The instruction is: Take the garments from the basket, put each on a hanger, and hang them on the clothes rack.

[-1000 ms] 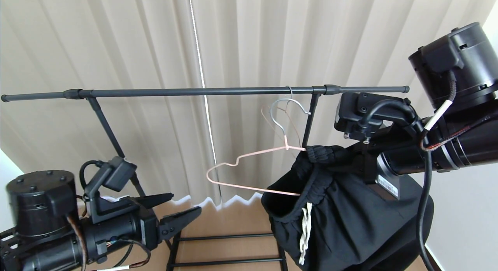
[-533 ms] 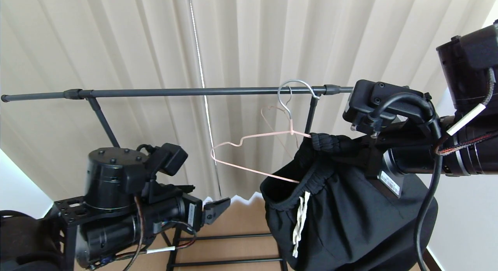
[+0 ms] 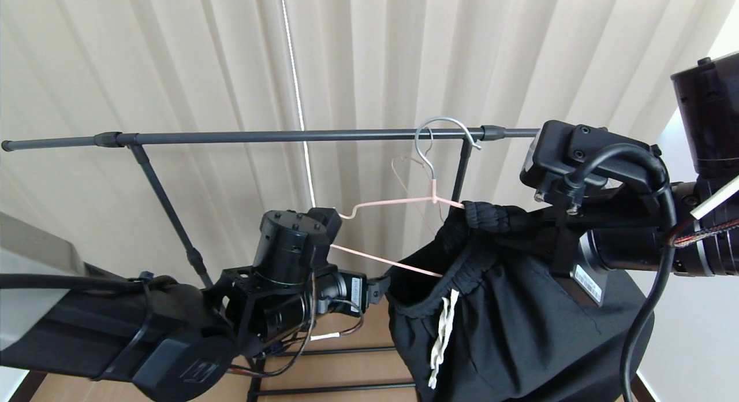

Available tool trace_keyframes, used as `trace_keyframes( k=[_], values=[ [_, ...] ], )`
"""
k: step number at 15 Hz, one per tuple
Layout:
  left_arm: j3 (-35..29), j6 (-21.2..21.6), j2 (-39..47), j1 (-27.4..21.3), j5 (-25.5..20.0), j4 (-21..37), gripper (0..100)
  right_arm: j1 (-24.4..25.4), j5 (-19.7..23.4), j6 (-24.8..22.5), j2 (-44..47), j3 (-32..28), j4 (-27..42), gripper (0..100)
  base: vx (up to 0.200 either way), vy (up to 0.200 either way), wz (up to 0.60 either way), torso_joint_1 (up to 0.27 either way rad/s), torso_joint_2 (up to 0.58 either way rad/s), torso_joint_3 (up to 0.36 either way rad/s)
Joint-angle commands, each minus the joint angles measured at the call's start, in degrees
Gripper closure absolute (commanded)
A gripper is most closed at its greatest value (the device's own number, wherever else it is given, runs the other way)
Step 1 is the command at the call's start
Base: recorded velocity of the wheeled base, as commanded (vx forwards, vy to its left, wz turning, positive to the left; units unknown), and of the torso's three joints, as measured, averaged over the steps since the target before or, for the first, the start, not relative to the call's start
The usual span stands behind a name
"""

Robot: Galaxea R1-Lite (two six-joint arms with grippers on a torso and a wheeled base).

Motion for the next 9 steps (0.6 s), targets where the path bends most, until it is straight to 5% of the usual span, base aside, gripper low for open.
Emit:
trace_keyframes(
  k=[1, 9],
  values=[
    [-2.68, -0.13, 4.72, -1.47, 1.67, -0.01, 0, 0.21, 0.05, 0.00, -0.60, 0.28, -0.01, 100, 0.000, 0.000, 0.00, 0.000, 0.00, 0.000],
    [-3.38, 0.31, 8.41, -3.23, 2.90, -0.10, 0, 0.65, 0.05, 0.00, -1.83, 0.10, -0.01, 100, 0.000, 0.000, 0.00, 0.000, 0.00, 0.000]
  ],
)
